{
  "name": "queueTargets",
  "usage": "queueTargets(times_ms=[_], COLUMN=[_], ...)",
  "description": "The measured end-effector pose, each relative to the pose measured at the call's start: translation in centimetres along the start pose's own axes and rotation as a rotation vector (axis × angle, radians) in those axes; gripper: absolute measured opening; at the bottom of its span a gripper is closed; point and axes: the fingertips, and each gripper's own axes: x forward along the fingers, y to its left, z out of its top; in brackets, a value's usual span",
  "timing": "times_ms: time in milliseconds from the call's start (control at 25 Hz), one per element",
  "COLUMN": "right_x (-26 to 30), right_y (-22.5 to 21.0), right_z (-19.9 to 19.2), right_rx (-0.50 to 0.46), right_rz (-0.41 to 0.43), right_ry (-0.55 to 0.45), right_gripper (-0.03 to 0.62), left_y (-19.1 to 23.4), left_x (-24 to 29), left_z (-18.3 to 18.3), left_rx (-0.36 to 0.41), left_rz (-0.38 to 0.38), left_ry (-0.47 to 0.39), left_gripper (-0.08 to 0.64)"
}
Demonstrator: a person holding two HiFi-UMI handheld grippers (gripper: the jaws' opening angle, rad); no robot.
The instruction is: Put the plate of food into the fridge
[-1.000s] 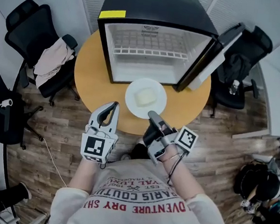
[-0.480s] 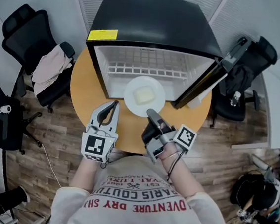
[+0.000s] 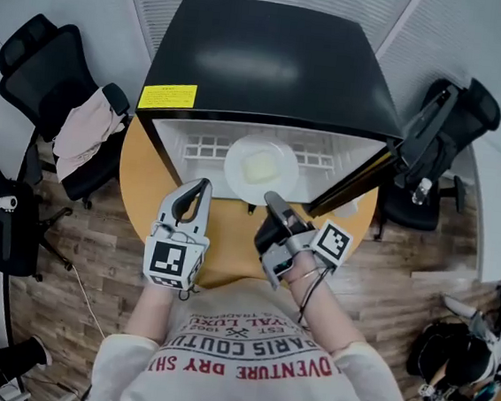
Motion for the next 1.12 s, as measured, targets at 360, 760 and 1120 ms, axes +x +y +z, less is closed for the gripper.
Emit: queueTargets(times_ms=[360,760,1120], right_x=[2.8,4.4,5.8], right_y=[-1.1,-1.5,-2.0], right_z=[1.5,2.9,3.7], right_rx=[0.019,0.043,0.008], right_rz=[-0.043,-0.050,-0.066], right_ry=[-0.026,-0.088,-0.097], right_gripper=[0.038,0.041,0.128], left_y=[1.8,2.1,2.5], left_x=[1.8,2.7,3.0], left_z=[-0.8,-1.5,-2.3], left_rx=[-0.003,-0.010,-0.019], left_rz=[0.016,0.009,0.013], left_ry=[0.026,0.045,0.058], left_gripper=[0.031,0.030,0.031])
